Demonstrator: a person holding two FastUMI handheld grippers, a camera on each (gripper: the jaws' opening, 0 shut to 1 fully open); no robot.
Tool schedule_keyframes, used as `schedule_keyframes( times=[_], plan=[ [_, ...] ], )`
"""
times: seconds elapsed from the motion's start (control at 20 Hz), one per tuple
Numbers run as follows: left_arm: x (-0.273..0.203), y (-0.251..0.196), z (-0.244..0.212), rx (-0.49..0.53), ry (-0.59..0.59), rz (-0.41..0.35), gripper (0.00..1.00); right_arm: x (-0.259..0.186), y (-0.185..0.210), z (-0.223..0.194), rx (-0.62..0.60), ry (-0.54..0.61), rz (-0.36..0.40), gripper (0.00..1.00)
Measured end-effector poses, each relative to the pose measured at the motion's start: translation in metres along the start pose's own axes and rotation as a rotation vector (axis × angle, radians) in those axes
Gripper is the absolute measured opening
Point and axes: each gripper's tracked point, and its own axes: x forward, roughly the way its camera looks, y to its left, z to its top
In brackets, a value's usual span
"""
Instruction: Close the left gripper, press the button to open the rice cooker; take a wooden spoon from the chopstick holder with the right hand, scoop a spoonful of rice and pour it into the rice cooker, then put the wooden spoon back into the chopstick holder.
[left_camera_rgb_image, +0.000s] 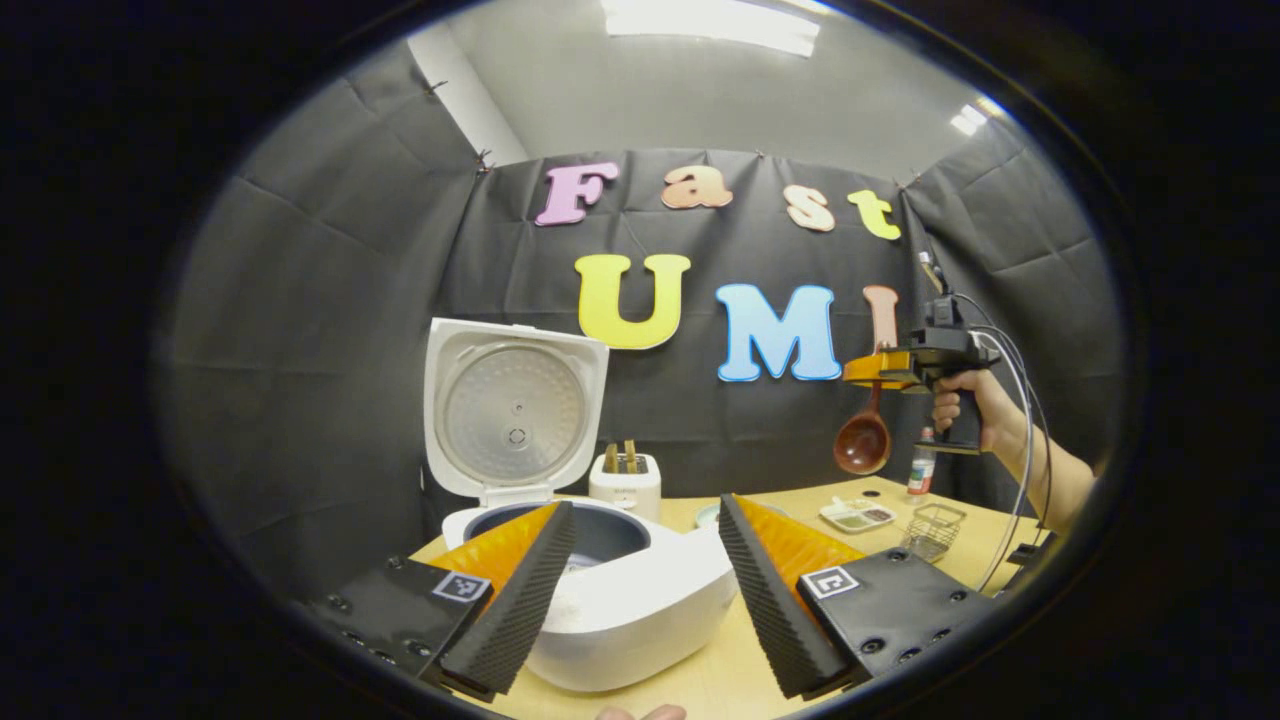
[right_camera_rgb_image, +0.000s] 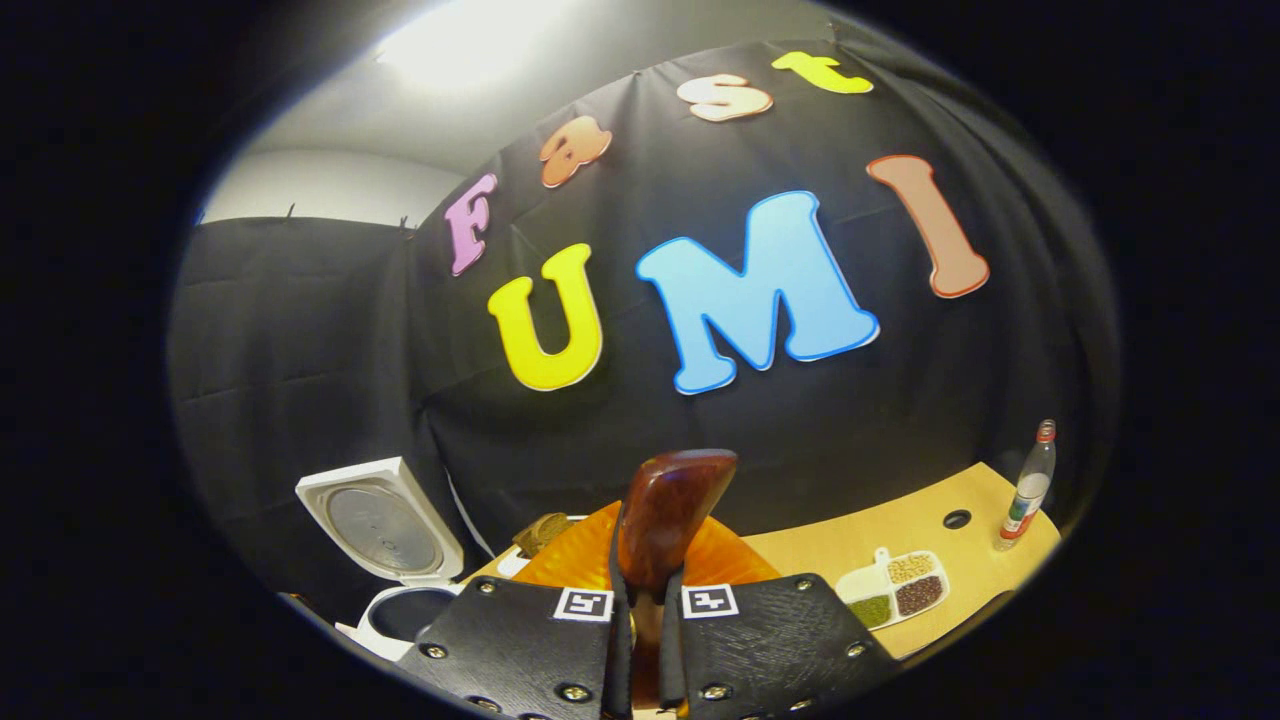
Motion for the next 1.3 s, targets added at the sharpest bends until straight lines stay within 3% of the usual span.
schedule_keyframes(
  times=[0.2,0.35,0.5,0.65,1.05,1.3],
  plan=[
    [-0.002,0.000,0.002,0.004,-0.002,0.007,0.97,-0.014,-0.036,-0.007,-0.008,0.017,-0.057,0.11],
    [-0.004,-0.003,0.007,0.002,-0.012,-0.001,0.93,-0.027,-0.058,-0.004,-0.009,0.015,-0.091,0.11],
    [-0.002,-0.005,0.006,0.003,-0.011,-0.009,1.00,-0.038,-0.075,-0.005,0.000,0.018,-0.119,0.11],
    [-0.001,-0.004,0.004,0.008,-0.005,0.003,0.94,-0.043,-0.088,-0.013,-0.004,0.017,-0.150,0.11],
    [-0.001,-0.002,0.008,0.007,-0.016,0.013,0.95,-0.076,-0.155,-0.021,0.006,0.029,-0.257,0.11],
    [0.001,-0.009,0.007,0.013,-0.011,0.001,0.97,-0.101,-0.177,-0.030,-0.029,0.010,-0.337,0.11]
  ],
)
